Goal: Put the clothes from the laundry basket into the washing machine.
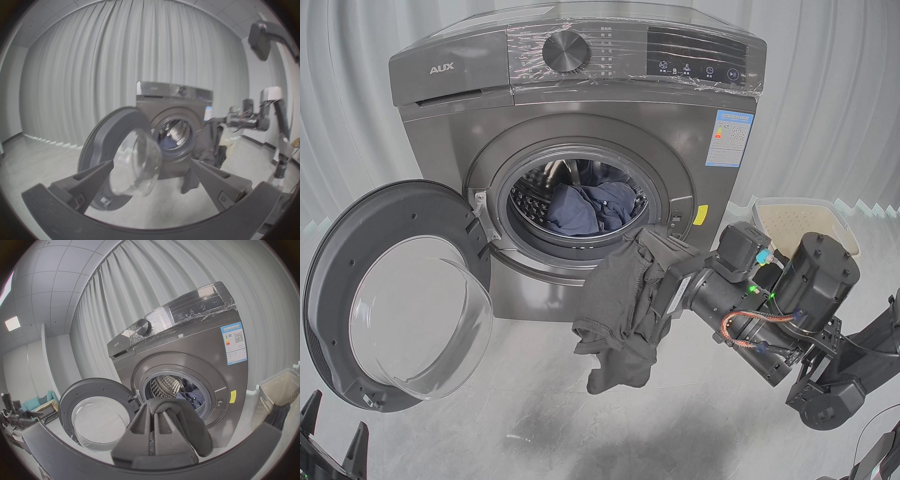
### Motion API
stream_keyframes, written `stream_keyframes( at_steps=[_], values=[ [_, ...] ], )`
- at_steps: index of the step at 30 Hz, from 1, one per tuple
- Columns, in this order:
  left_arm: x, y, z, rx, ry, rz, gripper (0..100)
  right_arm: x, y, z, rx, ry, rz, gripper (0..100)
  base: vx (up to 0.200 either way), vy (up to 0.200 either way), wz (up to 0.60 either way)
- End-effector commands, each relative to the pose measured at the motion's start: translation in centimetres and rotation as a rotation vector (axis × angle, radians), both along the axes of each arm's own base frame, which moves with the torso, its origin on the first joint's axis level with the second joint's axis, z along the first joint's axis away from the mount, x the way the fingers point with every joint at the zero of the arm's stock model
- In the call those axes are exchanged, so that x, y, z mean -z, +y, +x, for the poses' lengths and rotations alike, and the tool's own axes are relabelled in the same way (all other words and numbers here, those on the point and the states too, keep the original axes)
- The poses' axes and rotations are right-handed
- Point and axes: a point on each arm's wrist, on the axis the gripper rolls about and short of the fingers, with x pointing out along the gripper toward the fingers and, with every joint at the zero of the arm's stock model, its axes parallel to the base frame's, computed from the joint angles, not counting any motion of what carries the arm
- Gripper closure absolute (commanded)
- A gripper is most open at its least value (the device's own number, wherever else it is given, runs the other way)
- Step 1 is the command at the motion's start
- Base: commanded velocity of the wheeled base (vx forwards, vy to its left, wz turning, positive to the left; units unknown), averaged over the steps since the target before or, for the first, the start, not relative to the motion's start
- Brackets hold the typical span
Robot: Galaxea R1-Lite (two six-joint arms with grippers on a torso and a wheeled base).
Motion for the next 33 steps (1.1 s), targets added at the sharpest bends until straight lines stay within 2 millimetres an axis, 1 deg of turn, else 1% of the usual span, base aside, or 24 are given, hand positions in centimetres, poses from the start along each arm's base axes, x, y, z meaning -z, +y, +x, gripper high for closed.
stream_keyframes(
  at_steps=[1,5,7,8,9,10,12,13,14,15,16,17,20,23,26,28,30,32,33],
  values=[
    [-4.4,-0.4,0.1,0.187,-0.009,0.012,0,0.6,1.6,1.4,0.025,0.004,0.012,100,0.0,0.0,0.0],
    [-3.9,-0.6,3.3,0.284,0.195,0.027,0,1.1,2.1,1.9,0.029,0.01,0.006,100,0.0,0.0,0.0],
    [-4.4,-0.7,4.8,0.331,0.217,0.03,0,1.1,2.3,2.0,0.028,0.01,0.012,100,0.0,0.0,0.0],
    [-4.5,-0.7,5.0,0.337,0.219,0.029,0,1.0,2.3,2.0,0.028,0.009,0.016,100,0.0,0.0,0.0],
    [-5.0,-0.8,6.2,0.372,0.224,0.034,0,0.9,2.5,2.4,0.035,0.007,0.024,100,0.0,0.0,0.0],
    [-5.2,-0.9,6.7,0.385,0.223,0.036,0,0.9,2.6,2.6,0.042,0.007,0.03,100,0.0,0.0,0.0],
    [-5.9,-1.3,8.8,0.461,0.228,0.07,0,0.3,3.2,3.2,0.078,0.005,0.082,100,0.0,0.0,0.0],
    [-6.0,-1.4,9.2,0.473,0.232,0.074,0,0.3,3.3,3.2,0.079,0.007,0.092,100,0.0,0.0,0.0],
    [-6.4,-1.9,10.6,0.521,0.244,0.076,0,0.1,3.6,3.4,0.08,0.007,0.111,100,0.0,0.0,0.0],
    [-6.4,-2.3,11.3,0.542,0.252,0.078,0,0.1,3.7,3.4,0.079,0.006,0.112,100,0.0,0.0,0.0],
    [-6.5,-2.3,11.4,0.548,0.25,0.079,0,0.1,3.7,3.4,0.079,0.007,0.111,100,0.0,0.0,0.0],
    [-6.4,-3.1,12.7,0.591,0.27,0.083,0,0.2,3.9,3.2,0.073,0.009,0.11,100,0.0,0.0,0.0],
    [-6.1,-4.3,14.7,0.644,0.297,0.094,0,0.2,4.1,3.1,0.069,0.01,0.109,100,0.0,0.0,0.0],
    [-5.7,-5.5,16.6,0.683,0.309,0.098,0,0.3,4.1,3.2,0.07,0.011,0.107,100,0.0,0.0,0.0],
    [-5.4,-6.4,18.5,0.68,0.308,0.101,0,0.3,4.1,3.2,0.07,0.011,0.109,100,0.0,0.0,0.0],
    [-5.2,-6.8,19.2,0.678,0.303,0.101,0,0.3,4.1,3.2,0.07,0.011,0.109,100,0.0,0.0,0.0],
    [-5.0,-7.5,20.4,0.667,0.297,0.104,0,0.2,4.0,3.3,0.072,0.008,0.11,100,0.0,0.0,0.0],
    [-5.0,-7.7,20.7,0.667,0.296,0.105,0,0.2,3.9,3.3,0.073,0.007,0.111,100,0.0,0.0,0.0],
    [-4.8,-8.2,21.2,0.675,0.295,0.104,0,0.1,3.9,3.4,0.075,0.006,0.112,100,0.0,0.0,0.0]
  ],
)
